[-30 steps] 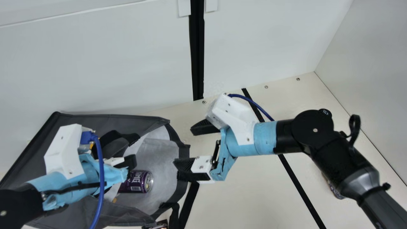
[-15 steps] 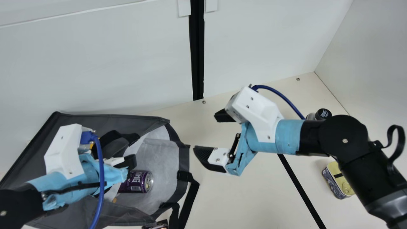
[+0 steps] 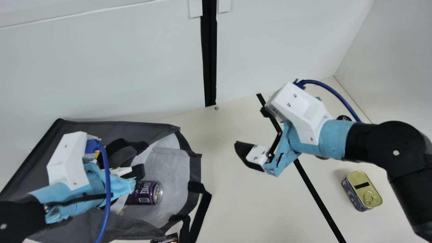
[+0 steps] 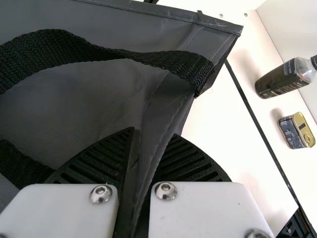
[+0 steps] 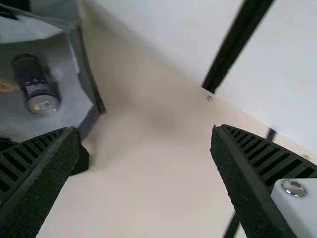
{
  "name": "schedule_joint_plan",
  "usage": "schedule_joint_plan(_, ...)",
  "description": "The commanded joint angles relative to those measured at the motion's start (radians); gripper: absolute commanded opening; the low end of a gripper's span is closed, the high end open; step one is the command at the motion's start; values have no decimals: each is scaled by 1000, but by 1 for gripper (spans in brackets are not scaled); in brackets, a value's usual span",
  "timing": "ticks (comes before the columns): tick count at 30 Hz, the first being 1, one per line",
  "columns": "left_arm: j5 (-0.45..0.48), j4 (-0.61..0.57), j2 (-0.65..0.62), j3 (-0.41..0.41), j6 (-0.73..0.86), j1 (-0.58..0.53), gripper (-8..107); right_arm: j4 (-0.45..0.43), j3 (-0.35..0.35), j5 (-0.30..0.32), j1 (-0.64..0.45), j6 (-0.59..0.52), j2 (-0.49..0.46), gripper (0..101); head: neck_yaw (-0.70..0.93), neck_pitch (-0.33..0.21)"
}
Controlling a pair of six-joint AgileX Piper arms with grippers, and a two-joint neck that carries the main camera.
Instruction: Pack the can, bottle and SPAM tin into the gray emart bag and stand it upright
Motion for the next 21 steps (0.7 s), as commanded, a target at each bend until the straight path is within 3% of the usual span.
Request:
schedule_joint_plan(1,0,0,0,0,0,0,-8,-44,-4,-3,-18,25,-11,95,-1,-23)
schedule_joint_plan(21,0,0,0,0,0,0,-8,-415,-59,69,-146,379,-157,95,-1,-23)
